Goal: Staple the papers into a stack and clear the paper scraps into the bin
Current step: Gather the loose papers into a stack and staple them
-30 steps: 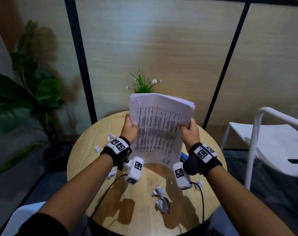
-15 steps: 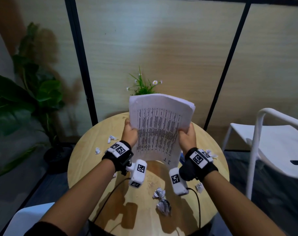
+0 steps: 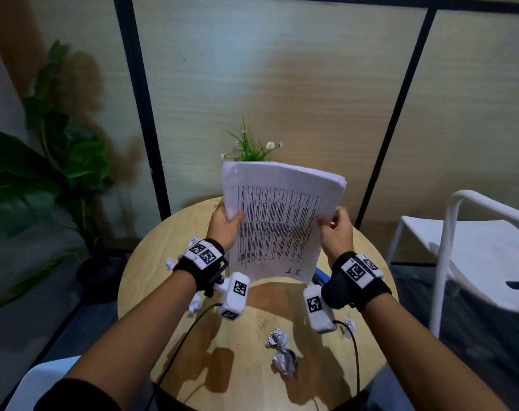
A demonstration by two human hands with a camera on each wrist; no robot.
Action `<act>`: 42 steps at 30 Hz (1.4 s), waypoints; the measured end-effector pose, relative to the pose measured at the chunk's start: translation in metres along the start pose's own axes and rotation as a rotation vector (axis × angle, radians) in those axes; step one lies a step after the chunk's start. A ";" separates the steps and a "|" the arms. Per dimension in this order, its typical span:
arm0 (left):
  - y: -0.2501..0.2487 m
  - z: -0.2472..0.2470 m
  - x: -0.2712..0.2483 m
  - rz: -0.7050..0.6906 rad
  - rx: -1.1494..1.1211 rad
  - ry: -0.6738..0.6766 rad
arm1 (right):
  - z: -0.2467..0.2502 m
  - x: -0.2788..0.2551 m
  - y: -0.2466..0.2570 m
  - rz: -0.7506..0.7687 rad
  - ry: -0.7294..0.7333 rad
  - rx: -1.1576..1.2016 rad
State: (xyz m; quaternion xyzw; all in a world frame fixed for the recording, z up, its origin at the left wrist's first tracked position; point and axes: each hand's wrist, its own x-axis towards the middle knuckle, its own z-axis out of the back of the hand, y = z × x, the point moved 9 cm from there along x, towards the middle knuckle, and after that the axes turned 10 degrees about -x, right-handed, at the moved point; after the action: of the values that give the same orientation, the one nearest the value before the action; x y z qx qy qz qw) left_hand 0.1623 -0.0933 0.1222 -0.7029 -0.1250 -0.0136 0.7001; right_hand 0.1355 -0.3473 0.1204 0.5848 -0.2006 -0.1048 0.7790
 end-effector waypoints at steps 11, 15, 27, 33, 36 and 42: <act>-0.053 -0.035 -0.022 -0.423 0.313 0.275 | -0.012 -0.025 0.116 0.591 0.027 -0.908; -0.051 -0.011 -0.018 -0.436 0.403 -0.001 | 0.012 -0.018 0.105 0.466 -0.029 -0.584; 0.056 0.007 -0.023 0.556 -0.605 0.147 | 0.037 -0.018 0.011 -0.225 -0.035 0.441; -0.002 0.016 0.000 0.196 -0.584 0.060 | 0.046 -0.009 0.002 -0.079 -0.090 0.194; -0.016 0.028 0.003 0.088 -0.373 -0.006 | 0.044 0.002 0.010 0.041 -0.001 -0.005; -0.037 0.010 -0.006 0.006 -0.060 0.095 | 0.012 -0.007 0.035 0.175 0.178 -0.099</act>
State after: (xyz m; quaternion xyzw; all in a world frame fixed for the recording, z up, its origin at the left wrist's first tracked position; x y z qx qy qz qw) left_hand 0.1474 -0.0844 0.1567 -0.7224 -0.0890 -0.0486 0.6840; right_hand 0.1216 -0.3443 0.1557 0.5331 -0.1754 0.0061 0.8277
